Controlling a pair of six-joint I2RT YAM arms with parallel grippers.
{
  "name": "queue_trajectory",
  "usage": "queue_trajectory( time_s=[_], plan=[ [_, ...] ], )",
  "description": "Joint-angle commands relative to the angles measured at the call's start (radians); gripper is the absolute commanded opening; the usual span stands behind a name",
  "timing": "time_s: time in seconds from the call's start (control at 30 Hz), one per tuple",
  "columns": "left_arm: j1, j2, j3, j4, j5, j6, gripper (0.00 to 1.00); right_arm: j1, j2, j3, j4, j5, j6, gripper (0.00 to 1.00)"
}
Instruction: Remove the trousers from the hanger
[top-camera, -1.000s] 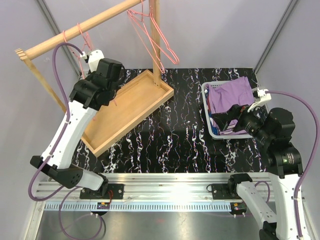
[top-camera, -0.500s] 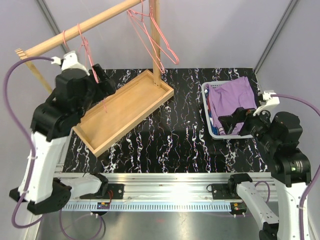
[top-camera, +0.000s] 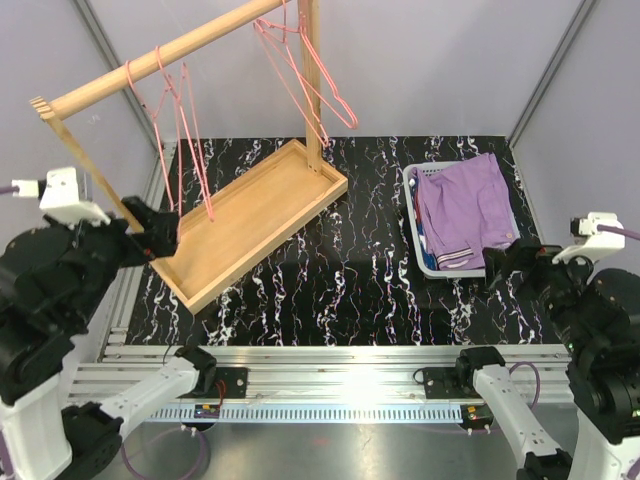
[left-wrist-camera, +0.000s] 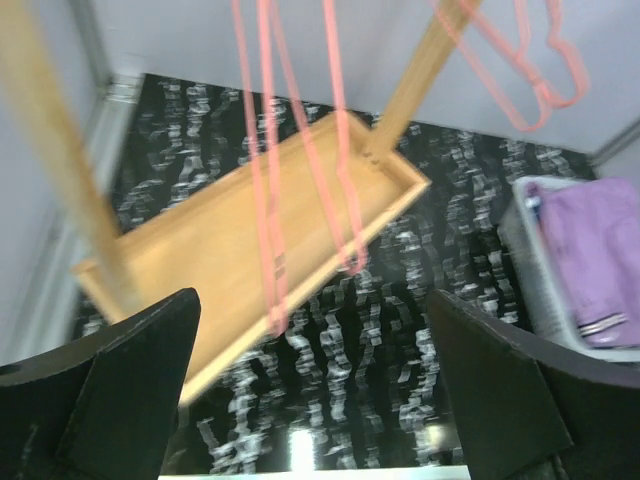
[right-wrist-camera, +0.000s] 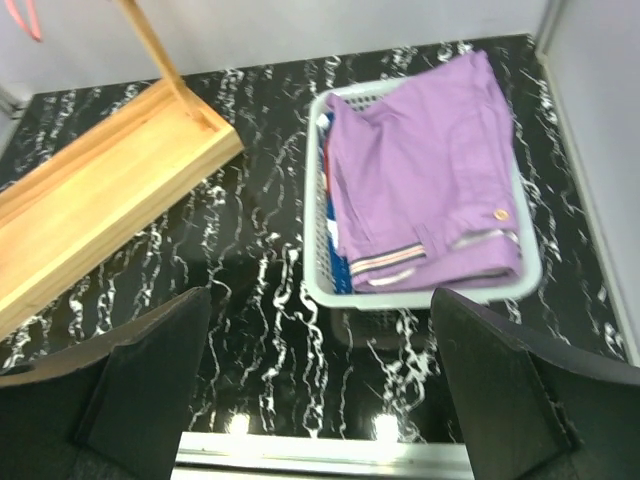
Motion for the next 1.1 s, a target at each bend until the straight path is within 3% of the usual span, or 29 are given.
queue_trajectory(
  time_s=[0.0,0.2,0.53,1.07],
  plan=[
    [0.004,-0.095,-0.105,-0.033,-0.133,0.169,0.99,0.001,-0.032,0.019,-0.100,0.096,-0.011,0.99],
    [0.003,-0.357,-0.372,0.039,-0.178,0.224,0.99,0.004,-0.090,-0.047,-0.138,0.086,0.010,0.99],
    [-0.014,-0.574,-0.543,-0.024,-0.270,0.228,0.99,0.055,-0.140,-0.081,-0.155,0.124,0.001,1.00],
    [-0.017,-0.616,-0.572,0.004,-0.225,0.212,0.99,0.058,-0.134,-0.119,-0.115,0.157,-0.007,0.99]
  ],
)
